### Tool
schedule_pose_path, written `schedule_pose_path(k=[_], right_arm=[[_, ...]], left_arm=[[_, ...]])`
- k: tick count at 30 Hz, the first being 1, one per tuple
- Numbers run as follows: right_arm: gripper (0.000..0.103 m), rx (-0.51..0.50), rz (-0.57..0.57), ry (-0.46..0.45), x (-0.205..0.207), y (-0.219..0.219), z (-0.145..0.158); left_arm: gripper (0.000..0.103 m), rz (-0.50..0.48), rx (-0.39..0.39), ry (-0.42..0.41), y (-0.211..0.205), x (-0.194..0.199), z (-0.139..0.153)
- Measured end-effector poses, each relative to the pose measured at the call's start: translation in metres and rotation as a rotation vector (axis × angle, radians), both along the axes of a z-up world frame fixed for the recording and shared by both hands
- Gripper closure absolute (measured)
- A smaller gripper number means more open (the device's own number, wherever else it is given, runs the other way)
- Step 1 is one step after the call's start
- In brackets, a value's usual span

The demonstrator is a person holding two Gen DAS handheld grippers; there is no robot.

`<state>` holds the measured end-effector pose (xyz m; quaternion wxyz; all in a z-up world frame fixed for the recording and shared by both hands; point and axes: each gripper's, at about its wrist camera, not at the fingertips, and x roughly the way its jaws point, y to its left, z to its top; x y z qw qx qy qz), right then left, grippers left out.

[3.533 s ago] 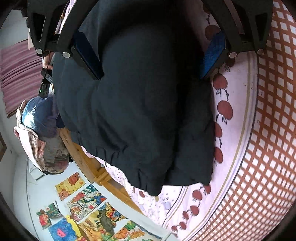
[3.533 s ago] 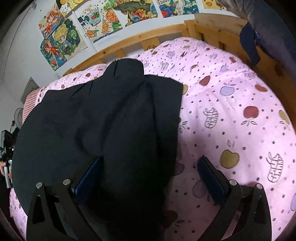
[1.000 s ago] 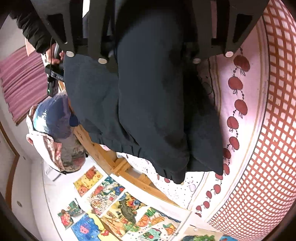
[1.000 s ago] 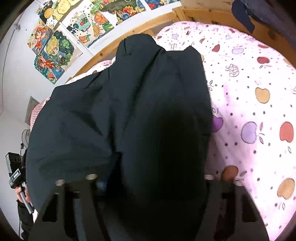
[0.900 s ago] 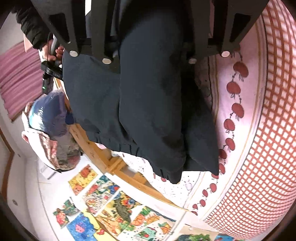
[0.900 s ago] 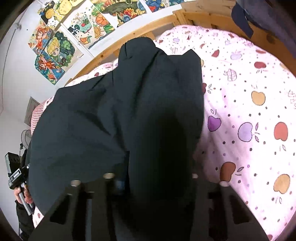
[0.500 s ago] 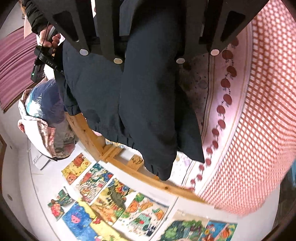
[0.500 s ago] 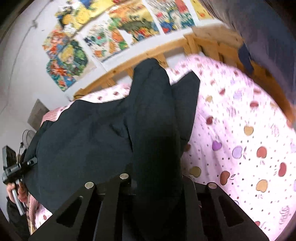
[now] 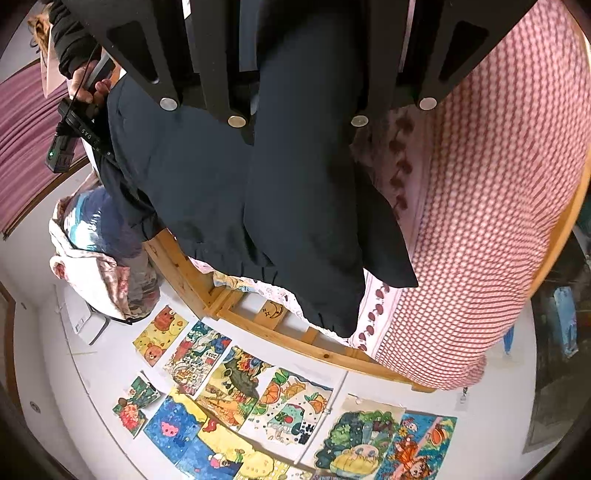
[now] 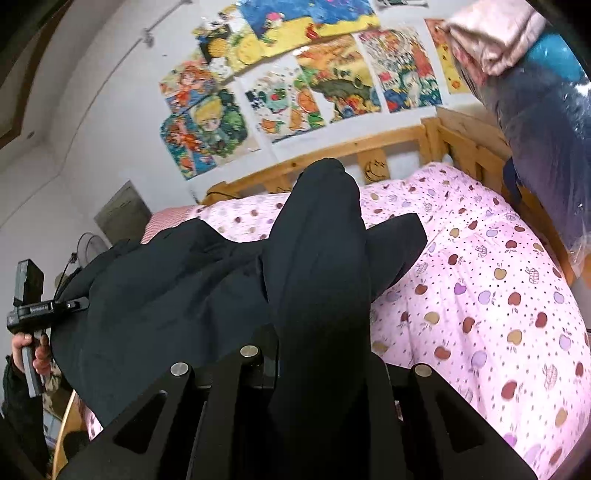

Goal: Fold large clothes

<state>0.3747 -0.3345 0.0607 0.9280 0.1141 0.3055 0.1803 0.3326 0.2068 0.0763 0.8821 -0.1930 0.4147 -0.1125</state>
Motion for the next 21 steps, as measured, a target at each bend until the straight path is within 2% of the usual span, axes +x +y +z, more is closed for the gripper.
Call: schedule_pose_path(k=[5, 12, 16, 17, 19, 21], right_arm=[[0.089, -0.021, -0.02, -0.031, -0.027, 0.002, -0.01], [0.086, -0.01, -0.084, 0.053, -0.027, -0.012, -0.047], [0.076, -0.051, -0.102, 0.081, -0.026, -0.012, -0.056], [0.072, -0.072, -0.104, 0.085, -0.026, -0.009, -0.057], [0.062, -0.14, -0.115, 0.099, -0.025, -0.003, -0.058], [0.046, -0.205, -0.14, 0.111, -0.024, 0.002, -0.059]], left_arm=[[0.083, 0.002, 0.01, -0.007, 0.005, -0.02, -0.013], [0.08, 0.016, 0.037, 0.004, 0.005, -0.024, -0.046], [0.072, 0.034, 0.082, 0.009, 0.002, -0.025, -0.055], [0.066, 0.041, 0.099, 0.009, 0.001, -0.025, -0.055], [0.057, 0.064, 0.133, 0.017, -0.002, -0.025, -0.057], [0.046, 0.08, 0.151, 0.025, -0.004, -0.026, -0.058]])
